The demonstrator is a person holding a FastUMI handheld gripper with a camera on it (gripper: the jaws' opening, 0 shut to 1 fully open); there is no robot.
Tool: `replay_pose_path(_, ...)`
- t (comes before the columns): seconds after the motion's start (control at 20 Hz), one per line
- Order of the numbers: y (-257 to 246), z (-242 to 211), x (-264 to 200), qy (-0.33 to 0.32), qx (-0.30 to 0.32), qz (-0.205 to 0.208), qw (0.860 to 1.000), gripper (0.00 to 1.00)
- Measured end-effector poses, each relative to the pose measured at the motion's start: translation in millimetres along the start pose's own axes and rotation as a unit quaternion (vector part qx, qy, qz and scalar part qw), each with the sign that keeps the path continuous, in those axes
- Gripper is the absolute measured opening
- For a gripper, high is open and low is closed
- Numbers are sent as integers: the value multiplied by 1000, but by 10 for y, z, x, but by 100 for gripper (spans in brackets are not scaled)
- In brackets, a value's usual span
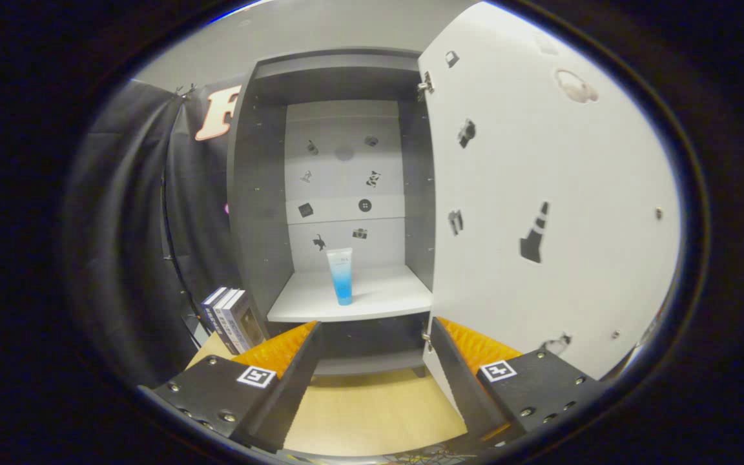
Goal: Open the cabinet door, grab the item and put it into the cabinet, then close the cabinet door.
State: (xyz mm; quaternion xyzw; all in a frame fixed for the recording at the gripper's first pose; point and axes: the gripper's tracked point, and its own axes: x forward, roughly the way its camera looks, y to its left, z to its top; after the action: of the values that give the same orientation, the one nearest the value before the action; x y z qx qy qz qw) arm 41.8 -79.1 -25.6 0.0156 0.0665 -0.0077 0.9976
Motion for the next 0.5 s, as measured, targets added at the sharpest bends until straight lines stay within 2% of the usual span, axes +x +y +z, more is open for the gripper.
replay_pose_path(0.25,-482,8,-712,-3,20,-42,999,99)
replay_pose_path(0.5,-1197,-14,-1188,-4,43,-108,993,99)
